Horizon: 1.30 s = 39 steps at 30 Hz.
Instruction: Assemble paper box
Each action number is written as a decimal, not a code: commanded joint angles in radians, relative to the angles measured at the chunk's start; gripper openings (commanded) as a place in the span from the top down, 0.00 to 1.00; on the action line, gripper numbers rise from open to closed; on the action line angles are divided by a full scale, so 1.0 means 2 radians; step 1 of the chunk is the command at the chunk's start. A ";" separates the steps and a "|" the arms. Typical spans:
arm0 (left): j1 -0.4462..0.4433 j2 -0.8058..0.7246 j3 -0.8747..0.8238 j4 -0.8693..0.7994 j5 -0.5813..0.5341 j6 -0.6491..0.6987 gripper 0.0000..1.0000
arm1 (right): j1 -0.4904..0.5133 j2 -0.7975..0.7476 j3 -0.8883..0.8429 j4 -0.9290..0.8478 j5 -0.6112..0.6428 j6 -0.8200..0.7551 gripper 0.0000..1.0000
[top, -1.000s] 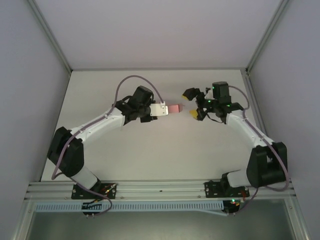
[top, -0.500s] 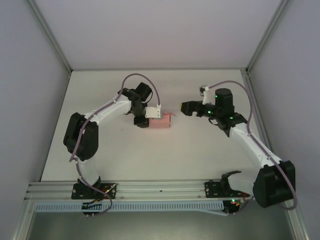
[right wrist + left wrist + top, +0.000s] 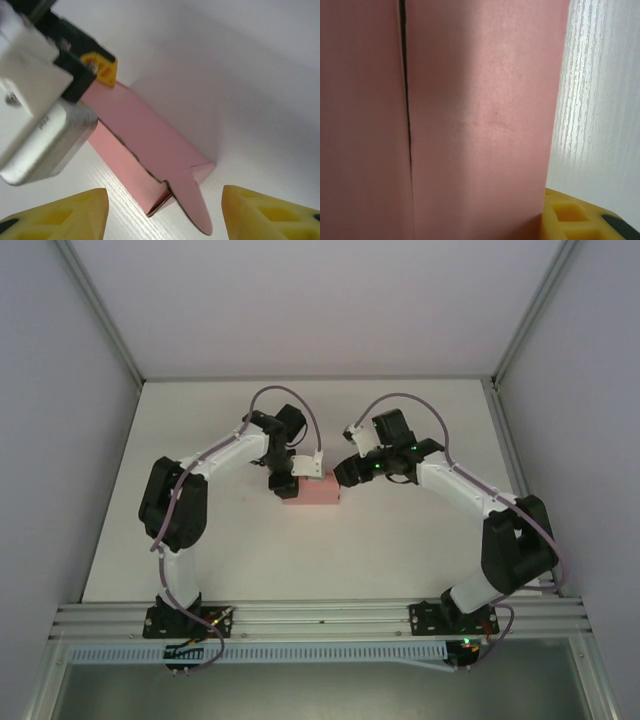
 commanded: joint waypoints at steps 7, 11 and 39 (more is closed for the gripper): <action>0.004 0.019 0.011 -0.018 0.010 0.002 0.65 | 0.011 -0.002 0.019 -0.012 0.033 0.001 0.72; 0.004 0.019 0.014 -0.018 0.011 -0.001 0.65 | 0.016 -0.004 0.025 -0.029 0.036 0.016 0.87; 0.003 0.040 0.047 0.007 0.008 -0.040 0.61 | 0.063 -0.025 -0.110 0.146 0.152 0.219 1.00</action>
